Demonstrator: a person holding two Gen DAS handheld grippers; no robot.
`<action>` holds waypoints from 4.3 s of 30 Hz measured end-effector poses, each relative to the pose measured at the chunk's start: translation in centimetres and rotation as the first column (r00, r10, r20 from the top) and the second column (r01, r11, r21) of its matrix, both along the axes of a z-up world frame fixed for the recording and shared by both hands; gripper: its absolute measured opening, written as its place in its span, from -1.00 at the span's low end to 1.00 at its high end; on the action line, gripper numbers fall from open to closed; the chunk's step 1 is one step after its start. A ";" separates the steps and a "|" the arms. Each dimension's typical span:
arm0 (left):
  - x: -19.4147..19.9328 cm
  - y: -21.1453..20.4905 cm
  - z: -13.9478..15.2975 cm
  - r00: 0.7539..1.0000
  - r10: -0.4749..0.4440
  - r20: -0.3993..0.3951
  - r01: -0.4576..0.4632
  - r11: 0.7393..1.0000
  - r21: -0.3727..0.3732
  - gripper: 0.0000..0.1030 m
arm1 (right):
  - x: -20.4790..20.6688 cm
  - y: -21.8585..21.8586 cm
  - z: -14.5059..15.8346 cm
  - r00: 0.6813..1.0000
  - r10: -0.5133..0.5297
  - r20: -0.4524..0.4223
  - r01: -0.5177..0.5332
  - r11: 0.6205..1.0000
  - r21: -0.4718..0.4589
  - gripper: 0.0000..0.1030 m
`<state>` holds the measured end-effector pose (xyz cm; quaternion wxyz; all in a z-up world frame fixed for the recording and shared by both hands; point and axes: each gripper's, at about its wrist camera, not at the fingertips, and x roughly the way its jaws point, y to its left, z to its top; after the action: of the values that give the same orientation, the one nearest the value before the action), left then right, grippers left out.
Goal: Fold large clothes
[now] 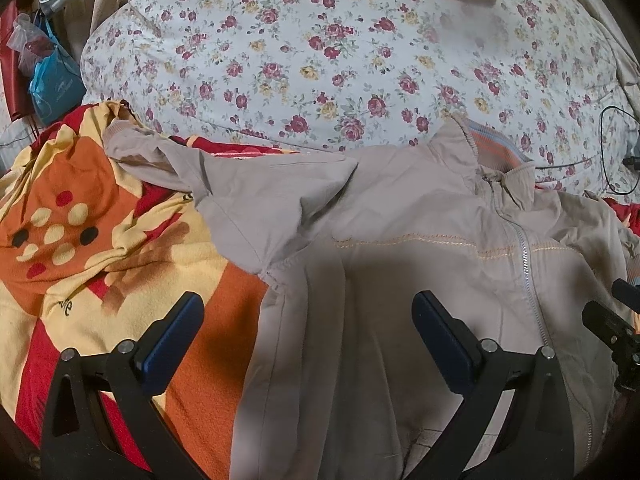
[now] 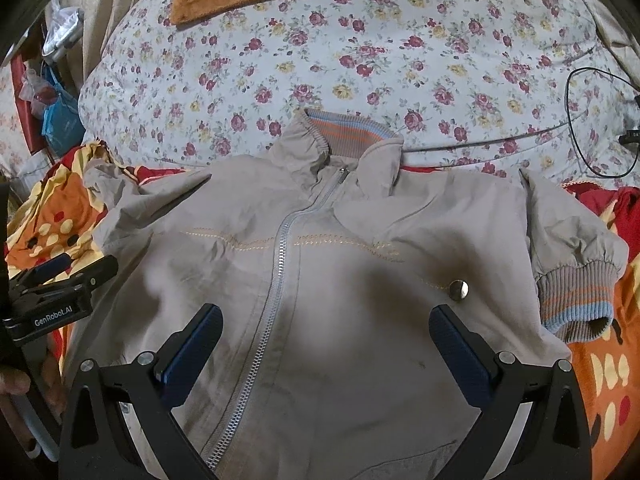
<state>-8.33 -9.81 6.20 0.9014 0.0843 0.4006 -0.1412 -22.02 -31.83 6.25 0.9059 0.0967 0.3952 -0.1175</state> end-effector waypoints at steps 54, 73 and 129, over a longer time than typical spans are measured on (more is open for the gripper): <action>1.8 2.2 -0.4 0.995 0.083 -0.057 -0.085 0.996 -0.019 1.00 | 0.6 0.5 -1.7 0.999 0.021 -0.049 -0.021 1.000 0.012 0.99; 8.1 8.4 1.8 0.962 0.222 -0.161 -0.244 0.960 -0.136 1.00 | 1.1 0.5 -2.3 0.996 0.045 -0.078 -0.042 0.998 0.037 0.99; -0.9 -9.8 3.4 0.870 -0.434 -0.235 0.363 0.886 -0.289 0.17 | -3.8 -11.3 0.7 0.945 -0.325 0.044 0.306 0.923 0.235 0.99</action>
<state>-9.20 -19.59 9.56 0.7864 0.0364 0.4835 -0.3826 -25.80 -43.12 6.92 0.8738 0.2657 0.3476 -0.2122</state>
